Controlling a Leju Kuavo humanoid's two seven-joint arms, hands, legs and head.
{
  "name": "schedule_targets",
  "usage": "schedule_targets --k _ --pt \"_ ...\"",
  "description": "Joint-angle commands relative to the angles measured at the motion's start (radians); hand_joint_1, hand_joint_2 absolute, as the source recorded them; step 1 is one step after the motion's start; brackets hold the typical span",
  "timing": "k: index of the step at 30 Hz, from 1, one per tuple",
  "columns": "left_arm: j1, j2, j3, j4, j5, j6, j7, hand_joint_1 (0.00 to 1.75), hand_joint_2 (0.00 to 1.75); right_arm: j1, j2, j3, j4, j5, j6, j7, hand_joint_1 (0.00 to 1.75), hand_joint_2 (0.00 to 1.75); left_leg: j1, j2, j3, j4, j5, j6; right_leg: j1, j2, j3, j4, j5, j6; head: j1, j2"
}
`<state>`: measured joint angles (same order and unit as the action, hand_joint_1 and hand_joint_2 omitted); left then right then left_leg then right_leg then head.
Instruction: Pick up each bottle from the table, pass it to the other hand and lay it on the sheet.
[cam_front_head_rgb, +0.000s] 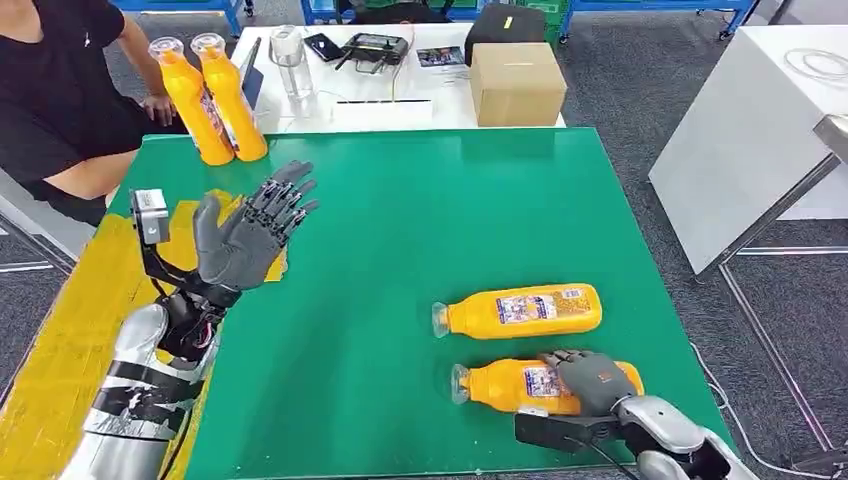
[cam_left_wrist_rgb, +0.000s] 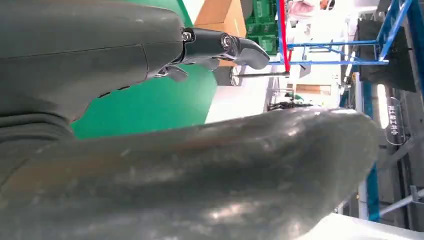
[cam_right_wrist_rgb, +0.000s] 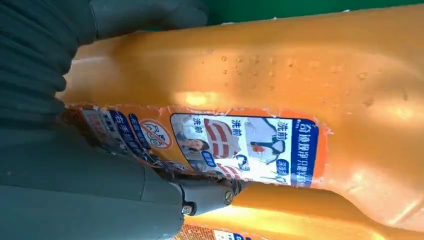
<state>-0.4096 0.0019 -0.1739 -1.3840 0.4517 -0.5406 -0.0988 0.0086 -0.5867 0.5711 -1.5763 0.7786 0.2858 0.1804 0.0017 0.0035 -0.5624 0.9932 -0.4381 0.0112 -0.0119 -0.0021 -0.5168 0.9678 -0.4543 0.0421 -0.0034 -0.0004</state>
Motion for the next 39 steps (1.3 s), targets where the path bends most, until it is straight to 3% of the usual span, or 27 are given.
schedule_targets --k 1,8,11,13,14,26,32,39 --pt "-0.065 -0.015 -0.027 0.103 0.003 0.005 0.003 0.00 0.00 0.029 0.024 0.060 0.116 -0.023 -0.008 0.012 1.75 1.75 0.003 -0.005 0.002 -0.001 0.000 -0.001 0.003 -0.005 0.005 -0.003 0.000 -0.001 0.000 0.000" --pt "0.029 0.019 0.032 0.014 0.010 0.022 0.002 0.00 0.00 0.043 0.140 -0.090 0.041 -0.173 -0.117 0.055 1.75 1.75 0.002 0.001 0.004 -0.002 0.000 -0.001 0.003 0.001 0.005 -0.003 0.001 -0.001 0.000 0.000" --pt "0.113 0.023 0.090 -0.059 0.019 0.063 0.020 0.00 0.00 0.067 0.280 -0.246 -0.089 -0.340 -0.233 -0.021 1.75 1.75 0.001 0.002 0.003 -0.002 0.000 -0.001 0.001 0.002 0.005 -0.001 0.000 -0.001 0.000 0.000" --pt "0.144 0.019 0.105 -0.081 0.033 0.067 0.036 0.00 0.00 0.066 0.323 -0.278 -0.164 -0.383 -0.249 -0.034 1.75 1.75 0.001 0.004 0.003 -0.002 -0.001 -0.002 0.002 0.005 0.003 -0.001 0.001 -0.002 0.000 0.000" --pt "0.153 0.017 0.107 -0.088 0.038 0.066 0.039 0.00 1.75 0.062 0.332 -0.282 -0.195 -0.390 -0.250 -0.029 1.75 1.75 0.002 0.005 0.003 -0.002 -0.001 -0.002 0.003 0.005 0.003 -0.001 0.001 -0.003 0.000 0.000" --pt "0.153 -0.008 0.088 -0.085 0.038 0.104 0.071 0.00 1.75 0.028 0.377 -0.313 -0.251 -0.423 -0.305 -0.070 1.75 1.75 0.001 -0.001 -0.004 0.000 0.000 -0.001 0.001 -0.001 -0.001 0.000 0.000 -0.001 0.000 0.000" --pt "0.149 -0.055 0.019 -0.086 0.120 0.119 0.126 0.00 1.75 -0.053 0.412 -0.255 -0.198 -0.407 -0.312 -0.049 1.75 1.75 0.000 -0.001 -0.005 0.000 0.000 -0.001 0.000 -0.001 -0.002 0.001 0.000 -0.001 0.000 0.000" --pt "0.156 -0.046 -0.010 -0.089 0.168 0.117 0.143 0.00 1.75 -0.065 0.416 -0.235 -0.178 -0.397 -0.321 -0.043 1.75 1.75 0.001 0.000 -0.003 -0.001 -0.001 -0.001 0.002 0.000 -0.001 -0.001 0.000 -0.002 0.000 0.000"
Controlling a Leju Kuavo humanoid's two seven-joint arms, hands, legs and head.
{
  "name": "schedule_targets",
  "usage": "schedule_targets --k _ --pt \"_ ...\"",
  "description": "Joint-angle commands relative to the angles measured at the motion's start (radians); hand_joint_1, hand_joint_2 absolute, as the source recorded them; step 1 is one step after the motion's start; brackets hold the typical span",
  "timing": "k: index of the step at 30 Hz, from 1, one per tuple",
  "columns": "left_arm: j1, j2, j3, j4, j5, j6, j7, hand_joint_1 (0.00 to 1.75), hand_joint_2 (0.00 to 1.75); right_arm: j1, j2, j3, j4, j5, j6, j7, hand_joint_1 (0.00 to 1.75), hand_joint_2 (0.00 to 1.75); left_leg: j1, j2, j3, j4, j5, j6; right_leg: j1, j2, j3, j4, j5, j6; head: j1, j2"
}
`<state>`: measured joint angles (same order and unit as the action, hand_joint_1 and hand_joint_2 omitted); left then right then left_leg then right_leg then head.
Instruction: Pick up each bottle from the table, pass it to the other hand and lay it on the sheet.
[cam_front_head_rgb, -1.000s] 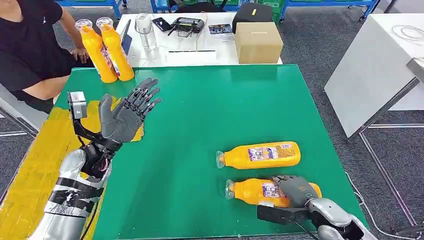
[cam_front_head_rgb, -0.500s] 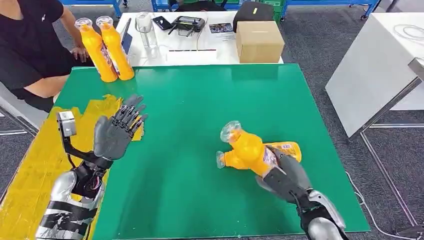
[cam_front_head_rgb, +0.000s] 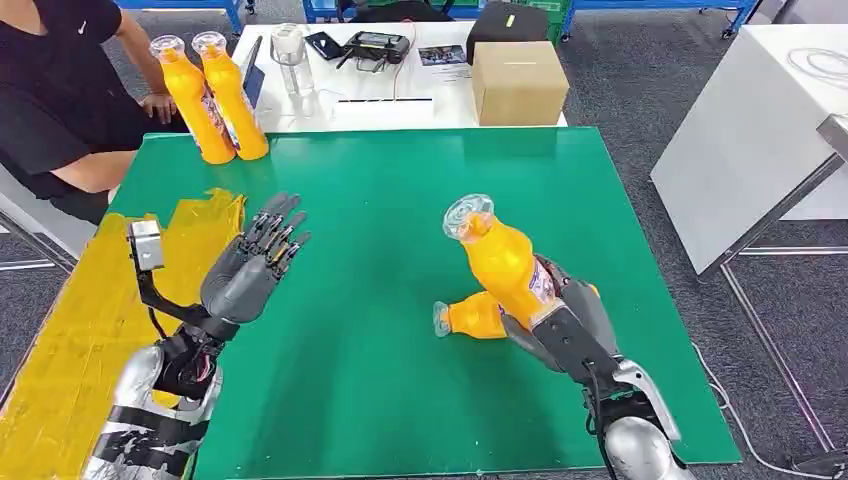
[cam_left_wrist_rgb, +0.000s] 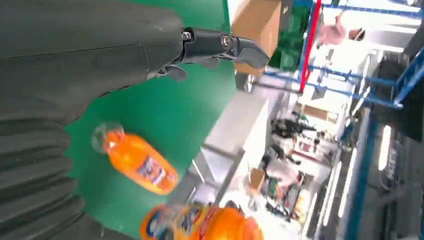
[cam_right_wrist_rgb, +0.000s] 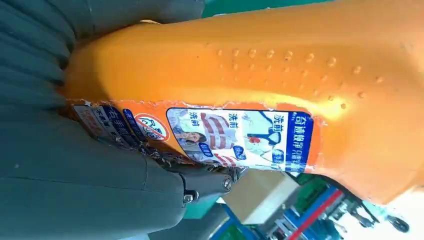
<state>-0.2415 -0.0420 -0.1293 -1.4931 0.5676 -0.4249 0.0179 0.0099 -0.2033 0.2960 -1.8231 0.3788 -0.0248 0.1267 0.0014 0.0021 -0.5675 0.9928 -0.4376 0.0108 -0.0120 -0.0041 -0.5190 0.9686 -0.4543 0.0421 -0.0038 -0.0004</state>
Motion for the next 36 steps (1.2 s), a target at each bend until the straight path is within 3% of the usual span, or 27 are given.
schedule_targets --k 1,7,12,18,36 --pt "-0.009 -0.006 -0.066 0.018 0.069 -0.001 0.037 0.00 1.75 -0.077 0.039 0.050 0.084 0.007 -0.009 0.015 1.75 1.75 0.001 0.001 0.001 0.000 -0.001 -0.001 0.001 0.001 0.001 -0.001 0.000 -0.001 0.000 0.000" --pt "-0.011 -0.015 -0.173 0.007 0.201 -0.014 0.074 0.00 1.75 -0.189 0.089 0.121 0.204 0.061 -0.025 0.039 1.75 1.75 0.001 0.003 0.000 0.000 -0.001 0.000 0.001 0.003 -0.001 -0.001 0.001 -0.001 0.001 0.000" --pt "-0.019 -0.015 -0.199 0.002 0.232 -0.013 0.081 0.00 1.75 -0.221 0.110 0.145 0.242 0.076 -0.028 0.046 1.75 1.75 0.002 0.002 0.000 0.000 -0.001 -0.001 0.002 0.002 0.000 -0.001 0.000 -0.002 0.000 0.000" --pt "-0.072 -0.026 -0.214 0.063 0.276 0.000 0.105 0.00 1.75 -0.335 0.159 0.216 0.357 0.072 0.004 0.074 1.75 1.75 0.001 0.003 -0.001 0.000 0.000 0.000 0.001 0.003 -0.002 0.000 0.001 -0.001 0.000 0.000" --pt "-0.125 -0.053 -0.185 0.095 0.127 0.042 0.037 0.00 1.75 -0.339 0.185 0.360 0.376 0.089 0.014 0.101 1.75 1.75 0.002 0.000 -0.001 0.000 0.000 0.000 0.002 0.001 -0.001 -0.001 0.000 -0.001 0.000 0.000"
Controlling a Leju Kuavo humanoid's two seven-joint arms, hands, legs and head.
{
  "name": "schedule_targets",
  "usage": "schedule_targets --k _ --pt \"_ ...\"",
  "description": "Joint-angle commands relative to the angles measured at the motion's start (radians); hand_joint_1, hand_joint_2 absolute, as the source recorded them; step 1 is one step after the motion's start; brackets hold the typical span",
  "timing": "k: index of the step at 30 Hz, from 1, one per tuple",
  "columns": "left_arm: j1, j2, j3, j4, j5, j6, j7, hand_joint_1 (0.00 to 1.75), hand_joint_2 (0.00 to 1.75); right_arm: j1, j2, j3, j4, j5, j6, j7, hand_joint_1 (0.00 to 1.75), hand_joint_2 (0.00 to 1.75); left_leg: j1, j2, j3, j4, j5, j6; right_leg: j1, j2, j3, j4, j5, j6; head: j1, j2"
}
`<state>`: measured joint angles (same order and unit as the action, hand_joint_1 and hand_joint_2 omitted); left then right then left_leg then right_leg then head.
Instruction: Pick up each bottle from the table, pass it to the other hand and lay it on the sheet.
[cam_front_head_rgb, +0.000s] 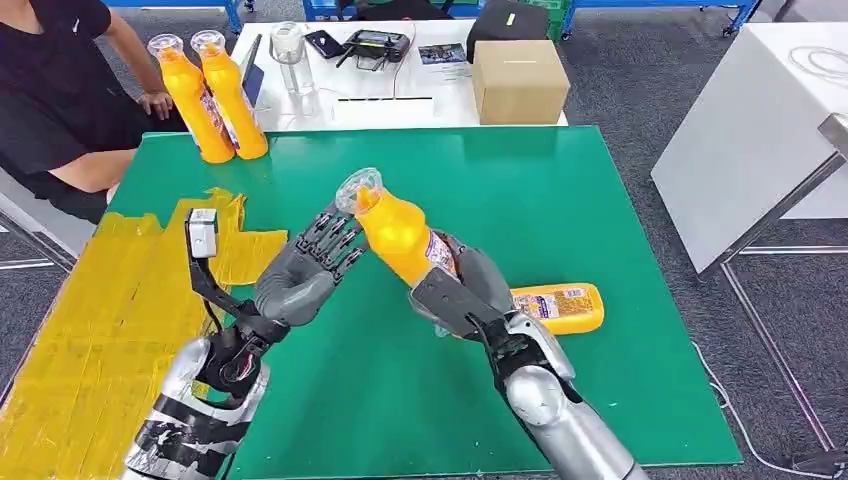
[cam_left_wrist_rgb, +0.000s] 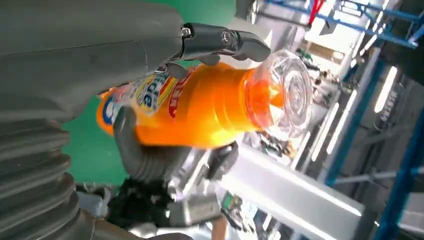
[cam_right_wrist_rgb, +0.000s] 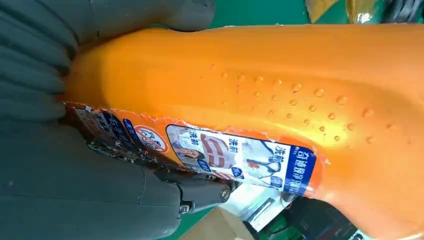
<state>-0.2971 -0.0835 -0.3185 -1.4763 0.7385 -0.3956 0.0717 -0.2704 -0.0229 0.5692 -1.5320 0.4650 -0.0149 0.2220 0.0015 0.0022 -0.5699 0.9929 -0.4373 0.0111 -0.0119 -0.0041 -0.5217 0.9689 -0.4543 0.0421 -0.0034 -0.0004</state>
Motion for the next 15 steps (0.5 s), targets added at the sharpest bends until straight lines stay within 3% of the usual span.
schedule_targets --k 1,15 --pt "-0.072 -0.012 0.008 0.078 -0.075 0.019 -0.032 0.00 1.75 -0.062 0.006 0.095 0.086 0.002 0.005 0.006 1.75 1.75 0.001 0.000 0.001 0.000 0.000 0.000 0.001 0.000 0.001 0.000 0.000 -0.001 0.000 0.000" --pt "-0.099 -0.054 0.032 0.102 -0.205 0.043 -0.070 0.00 1.75 -0.073 0.034 0.178 0.103 0.015 0.020 0.018 1.75 1.75 0.003 0.000 0.002 0.001 -0.001 -0.001 0.003 0.001 0.003 -0.001 0.000 -0.002 0.000 0.000"
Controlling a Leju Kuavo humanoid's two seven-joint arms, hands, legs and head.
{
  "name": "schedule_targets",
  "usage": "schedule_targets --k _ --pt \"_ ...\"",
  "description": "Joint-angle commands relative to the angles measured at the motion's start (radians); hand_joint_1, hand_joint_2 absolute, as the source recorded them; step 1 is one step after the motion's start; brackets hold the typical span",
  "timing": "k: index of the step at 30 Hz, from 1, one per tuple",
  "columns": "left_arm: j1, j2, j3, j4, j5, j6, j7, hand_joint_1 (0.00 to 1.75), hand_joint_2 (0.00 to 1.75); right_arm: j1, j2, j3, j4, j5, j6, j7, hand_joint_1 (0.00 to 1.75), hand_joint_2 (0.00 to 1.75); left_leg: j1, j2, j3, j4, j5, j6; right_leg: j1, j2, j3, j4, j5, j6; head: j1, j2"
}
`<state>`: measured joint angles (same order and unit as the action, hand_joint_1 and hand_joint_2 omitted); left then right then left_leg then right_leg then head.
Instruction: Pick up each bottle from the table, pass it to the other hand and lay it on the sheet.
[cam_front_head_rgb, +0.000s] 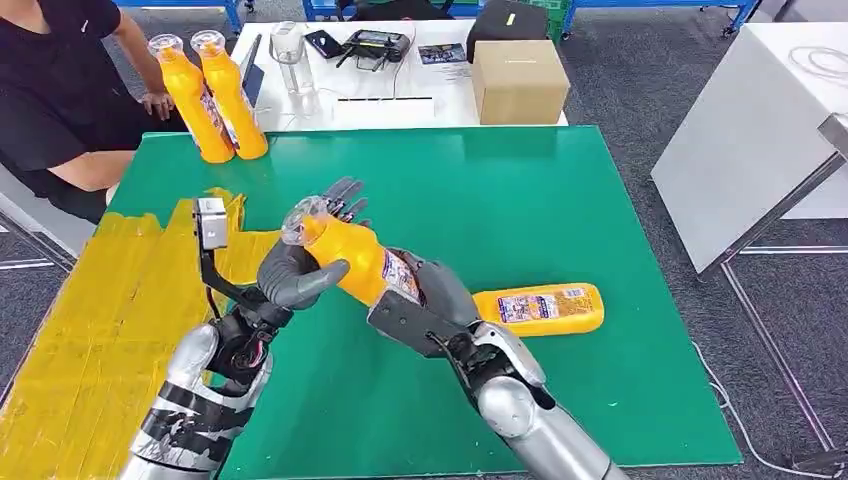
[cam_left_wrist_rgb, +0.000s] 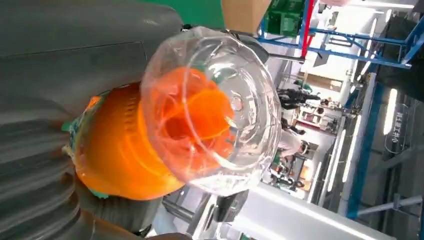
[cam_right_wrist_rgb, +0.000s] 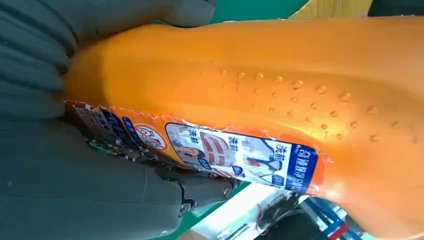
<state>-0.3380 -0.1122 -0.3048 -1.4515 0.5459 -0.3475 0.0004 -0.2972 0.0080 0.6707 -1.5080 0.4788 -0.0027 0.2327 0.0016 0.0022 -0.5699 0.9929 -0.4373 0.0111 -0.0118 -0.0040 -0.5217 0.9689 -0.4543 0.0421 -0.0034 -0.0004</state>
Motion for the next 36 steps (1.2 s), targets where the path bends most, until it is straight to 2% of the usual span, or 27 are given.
schedule_targets --k 1,11,12,13,14,36 --pt "-0.059 -0.027 0.016 0.079 -0.012 -0.007 0.003 0.00 1.75 -0.047 0.005 0.082 0.086 0.001 0.008 0.007 1.75 1.75 0.001 0.000 0.001 0.000 0.000 0.000 0.001 0.000 0.001 0.000 0.000 -0.001 0.000 0.000" --pt "-0.058 -0.029 0.014 0.078 -0.006 -0.011 0.006 0.00 1.75 -0.046 0.007 0.091 0.096 0.005 0.010 0.009 1.75 1.75 0.001 0.000 0.001 0.000 0.000 0.000 0.001 0.000 0.001 0.000 0.000 -0.001 0.000 0.000" --pt "-0.056 -0.031 0.013 0.079 0.000 -0.014 0.009 0.51 1.75 -0.045 0.008 0.093 0.099 0.007 0.009 0.009 1.75 1.75 0.002 0.000 0.001 0.000 -0.001 -0.001 0.002 0.000 0.002 -0.001 0.000 -0.001 0.000 0.000" --pt "-0.056 -0.032 0.015 0.081 0.015 -0.019 0.013 1.68 1.75 -0.045 0.008 0.094 0.102 0.008 0.008 0.009 1.75 1.75 0.002 0.000 0.001 0.001 -0.001 -0.001 0.002 0.000 0.002 -0.001 0.000 -0.001 0.000 0.000" --pt "-0.056 -0.032 0.015 0.082 0.022 -0.023 0.016 1.75 1.75 -0.045 0.008 0.095 0.103 0.009 0.007 0.009 1.75 1.75 0.002 -0.001 0.001 0.000 -0.001 -0.001 0.002 0.000 0.002 -0.001 0.000 -0.001 0.000 0.000" --pt "-0.056 -0.034 0.016 0.084 0.043 -0.026 0.013 1.75 1.75 -0.041 0.008 0.098 0.116 0.019 0.004 0.007 1.75 1.75 0.001 -0.001 0.001 0.000 0.000 0.000 0.001 -0.001 0.001 -0.001 0.000 -0.001 0.000 0.000"
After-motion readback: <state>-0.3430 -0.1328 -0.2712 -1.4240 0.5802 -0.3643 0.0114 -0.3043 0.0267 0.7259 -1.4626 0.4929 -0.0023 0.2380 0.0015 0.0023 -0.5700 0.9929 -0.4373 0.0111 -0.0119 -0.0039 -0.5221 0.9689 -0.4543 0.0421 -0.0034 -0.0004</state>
